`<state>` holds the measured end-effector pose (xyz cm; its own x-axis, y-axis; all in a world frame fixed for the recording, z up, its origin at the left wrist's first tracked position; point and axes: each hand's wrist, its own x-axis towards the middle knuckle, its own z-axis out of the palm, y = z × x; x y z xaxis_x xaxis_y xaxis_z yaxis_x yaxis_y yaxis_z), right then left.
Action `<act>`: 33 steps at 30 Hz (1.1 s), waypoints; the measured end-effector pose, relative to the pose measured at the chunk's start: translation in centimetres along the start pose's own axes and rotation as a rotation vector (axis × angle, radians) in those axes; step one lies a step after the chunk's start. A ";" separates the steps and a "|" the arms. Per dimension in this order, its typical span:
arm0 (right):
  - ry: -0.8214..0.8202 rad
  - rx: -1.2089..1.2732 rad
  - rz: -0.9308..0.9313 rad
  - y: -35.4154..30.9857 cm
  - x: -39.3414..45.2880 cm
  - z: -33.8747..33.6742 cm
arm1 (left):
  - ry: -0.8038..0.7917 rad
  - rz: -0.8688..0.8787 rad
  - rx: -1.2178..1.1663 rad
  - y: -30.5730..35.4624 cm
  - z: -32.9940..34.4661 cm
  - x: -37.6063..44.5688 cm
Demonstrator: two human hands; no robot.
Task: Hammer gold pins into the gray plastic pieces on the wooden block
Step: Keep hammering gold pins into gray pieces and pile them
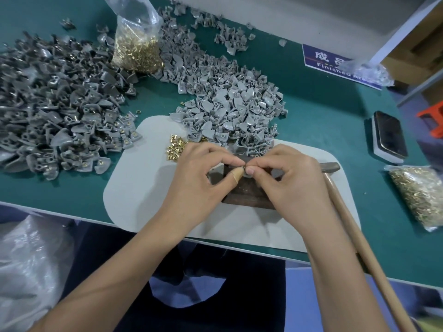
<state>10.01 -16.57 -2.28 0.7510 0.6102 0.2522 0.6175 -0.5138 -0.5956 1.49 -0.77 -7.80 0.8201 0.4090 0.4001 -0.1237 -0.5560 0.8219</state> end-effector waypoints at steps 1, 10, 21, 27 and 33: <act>0.022 -0.013 -0.017 0.1 -0.2 0.2 | 0.005 0.004 -0.001 0.0 0.0 0.0; 0.065 -0.024 -0.038 0.1 -1.4 0.7 | 0.000 0.004 -0.025 -0.2 0.1 0.0; 0.026 0.072 -0.056 0.3 0.3 0.6 | 0.010 -0.024 -0.038 0.2 -0.1 0.1; 0.003 0.174 -0.050 0.5 0.0 0.6 | 0.032 -0.036 -0.013 0.1 -0.1 0.1; -0.015 0.071 -0.042 0.0 -0.1 0.2 | 0.032 -0.032 -0.018 0.0 0.0 0.2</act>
<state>9.90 -16.49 -2.48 0.7207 0.6397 0.2671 0.6301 -0.4437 -0.6373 1.66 -0.63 -7.72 0.8057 0.4494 0.3859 -0.1080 -0.5291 0.8417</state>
